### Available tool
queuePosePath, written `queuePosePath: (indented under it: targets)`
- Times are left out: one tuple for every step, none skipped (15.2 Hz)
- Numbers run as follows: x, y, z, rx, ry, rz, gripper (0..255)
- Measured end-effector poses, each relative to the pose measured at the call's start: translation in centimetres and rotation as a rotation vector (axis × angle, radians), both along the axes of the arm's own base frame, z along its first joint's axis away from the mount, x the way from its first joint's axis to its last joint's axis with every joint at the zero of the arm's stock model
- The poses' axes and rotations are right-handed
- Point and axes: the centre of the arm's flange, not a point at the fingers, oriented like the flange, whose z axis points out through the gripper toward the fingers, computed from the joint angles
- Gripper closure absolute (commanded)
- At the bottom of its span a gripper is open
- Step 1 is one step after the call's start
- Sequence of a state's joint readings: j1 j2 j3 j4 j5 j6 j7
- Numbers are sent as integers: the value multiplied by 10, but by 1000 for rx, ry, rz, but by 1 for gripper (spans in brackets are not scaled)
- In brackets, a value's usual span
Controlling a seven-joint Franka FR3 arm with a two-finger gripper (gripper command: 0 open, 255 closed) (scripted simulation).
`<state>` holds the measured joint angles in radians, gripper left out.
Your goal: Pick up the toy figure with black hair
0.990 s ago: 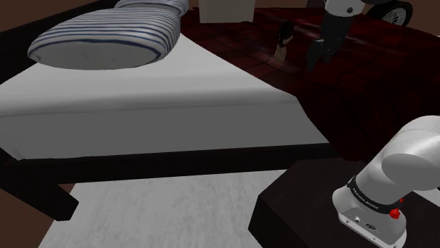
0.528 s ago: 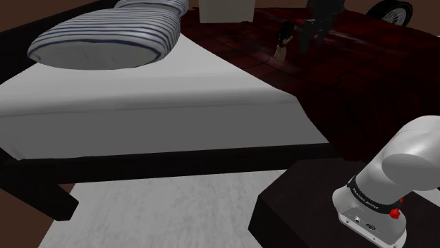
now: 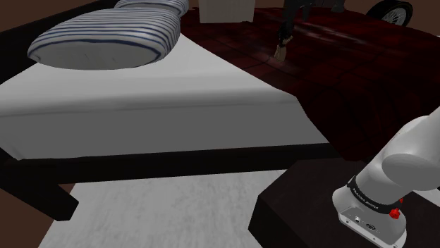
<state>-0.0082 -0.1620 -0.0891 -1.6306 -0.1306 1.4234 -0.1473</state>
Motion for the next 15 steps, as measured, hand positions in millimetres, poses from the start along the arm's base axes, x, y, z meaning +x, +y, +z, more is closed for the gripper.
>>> queuePosePath:
  targets:
    - [13,2,8,-2,12,7,0]
    - [25,1,14,-3,23,14,0]
    - [32,0,13,-4,30,18,0]
    - [35,-1,10,-4,33,20,0]
    - [37,-1,6,-5,34,21,0]
    - [38,-2,1,-5,35,21,0]
    - [39,-2,-3,-5,36,22,0]
    - [38,-2,-8,-5,36,22,0]
    - [38,-2,-13,-5,36,22,0]
    - [38,-2,-17,-5,36,22,0]
    - [39,-2,-20,-5,36,22,0]
    - [39,-2,-21,-5,36,22,255]
    - [39,-1,-22,-5,35,22,255]
    - [38,-1,-21,-5,32,22,255]
    - [38,-1,-20,-5,30,22,255]
